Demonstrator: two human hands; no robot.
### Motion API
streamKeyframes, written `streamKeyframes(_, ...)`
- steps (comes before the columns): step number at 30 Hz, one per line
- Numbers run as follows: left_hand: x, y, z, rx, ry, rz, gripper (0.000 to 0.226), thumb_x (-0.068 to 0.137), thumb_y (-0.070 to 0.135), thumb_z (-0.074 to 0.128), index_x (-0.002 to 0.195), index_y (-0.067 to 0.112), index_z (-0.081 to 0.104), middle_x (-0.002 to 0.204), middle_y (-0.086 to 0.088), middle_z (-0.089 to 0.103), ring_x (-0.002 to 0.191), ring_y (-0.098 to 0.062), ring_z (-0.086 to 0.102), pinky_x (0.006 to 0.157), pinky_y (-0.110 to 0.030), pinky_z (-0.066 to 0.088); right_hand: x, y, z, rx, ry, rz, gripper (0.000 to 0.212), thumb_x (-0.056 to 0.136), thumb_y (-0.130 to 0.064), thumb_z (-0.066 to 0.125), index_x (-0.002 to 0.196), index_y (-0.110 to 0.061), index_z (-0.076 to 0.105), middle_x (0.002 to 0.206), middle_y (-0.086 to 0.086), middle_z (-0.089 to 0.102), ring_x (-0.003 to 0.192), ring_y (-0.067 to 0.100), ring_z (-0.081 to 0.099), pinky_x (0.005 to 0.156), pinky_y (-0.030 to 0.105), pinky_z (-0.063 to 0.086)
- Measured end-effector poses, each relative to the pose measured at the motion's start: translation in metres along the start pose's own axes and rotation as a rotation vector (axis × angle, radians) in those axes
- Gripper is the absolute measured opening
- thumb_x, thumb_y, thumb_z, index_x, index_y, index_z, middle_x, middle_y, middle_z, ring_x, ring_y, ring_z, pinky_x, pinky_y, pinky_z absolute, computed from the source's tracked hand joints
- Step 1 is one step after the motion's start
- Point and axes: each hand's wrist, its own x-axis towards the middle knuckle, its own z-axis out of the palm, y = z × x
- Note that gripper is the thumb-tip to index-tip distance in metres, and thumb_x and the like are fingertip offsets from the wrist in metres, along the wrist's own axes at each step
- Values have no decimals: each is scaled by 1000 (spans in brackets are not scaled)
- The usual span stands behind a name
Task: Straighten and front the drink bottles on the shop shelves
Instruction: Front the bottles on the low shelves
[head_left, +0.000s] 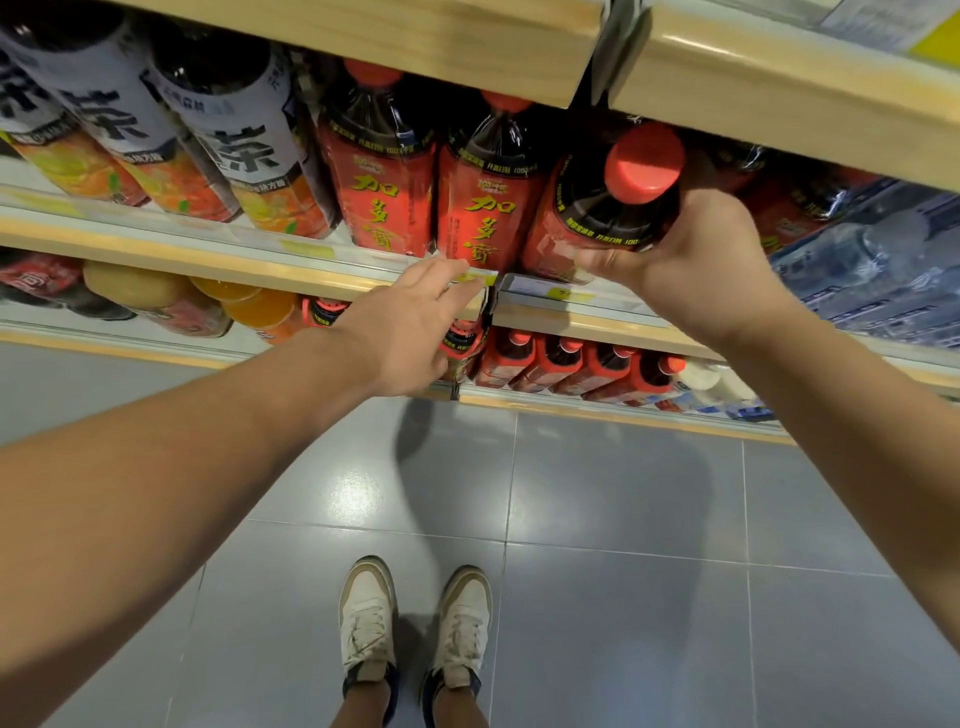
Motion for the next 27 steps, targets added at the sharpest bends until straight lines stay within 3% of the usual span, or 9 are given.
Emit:
streamKeyframes(2,0,-1,-3,5,-22,2,83,92,23,60,159,21,11,165,3,2,153,-19,-1,113,-43,39,2,-3,0,1,-10,9,23,82,-39,85,84,-34,63,78,-31,64,76,-24,58,65,-3,40)
streamKeyframes(6,-1,-3,-5,-5,-39,4,85,92,24,61,159,21,9,165,3,0,153,-18,-3,114,-44,38,4,0,7,-21,5,22,53,85,-26,83,58,-34,39,36,-30,42,44,-18,48,47,-1,33)
streamKeyframes(9,-1,-3,-5,-4,-50,13,85,92,24,60,159,21,8,165,3,-2,153,-17,-5,113,-43,39,5,3,10,-10,-2,39,55,86,-23,83,57,-31,36,34,-31,38,41,-15,46,45,0,32)
streamKeyframes(13,-1,-5,-5,-6,-52,19,86,92,23,61,159,22,8,165,3,-3,153,-17,-6,112,-42,40,11,9,11,-24,-10,104,50,85,-46,80,66,-12,48,50,-7,52,51,6,56,53,24,46)
streamKeyframes(15,-1,-4,-5,-10,-50,19,86,92,24,61,159,21,8,165,3,-3,153,-16,-6,113,-41,39,14,8,11,-54,16,138,52,85,-52,77,94,-5,57,64,13,57,74,32,69,63,41,56)
streamKeyframes(18,-1,-3,-6,-4,-55,17,86,92,24,61,159,21,8,165,2,-3,153,-17,-6,114,-39,38,18,3,11,-66,44,131,72,86,-54,76,136,-13,43,97,8,69,93,29,69,68,30,51)
streamKeyframes(21,0,-3,-7,8,-51,22,86,92,25,62,159,20,9,165,1,-2,153,-17,-5,113,-38,38,21,3,11,-63,49,117,74,88,-51,75,144,-19,39,130,9,65,111,31,67,80,30,51)
streamKeyframes(24,-1,-2,-6,16,-44,16,86,92,25,62,159,20,9,165,0,-1,153,-18,-4,110,-37,41,22,2,11,-52,44,115,67,91,-46,74,142,-21,40,130,2,66,114,28,67,85,33,54)
streamKeyframes(27,-1,1,-4,23,-36,9,85,92,25,62,159,20,10,165,0,-1,153,-18,-4,109,-37,42,23,2,12,-47,23,157,52,93,-47,71,133,-23,49,115,-1,69,106,24,69,72,26,51)
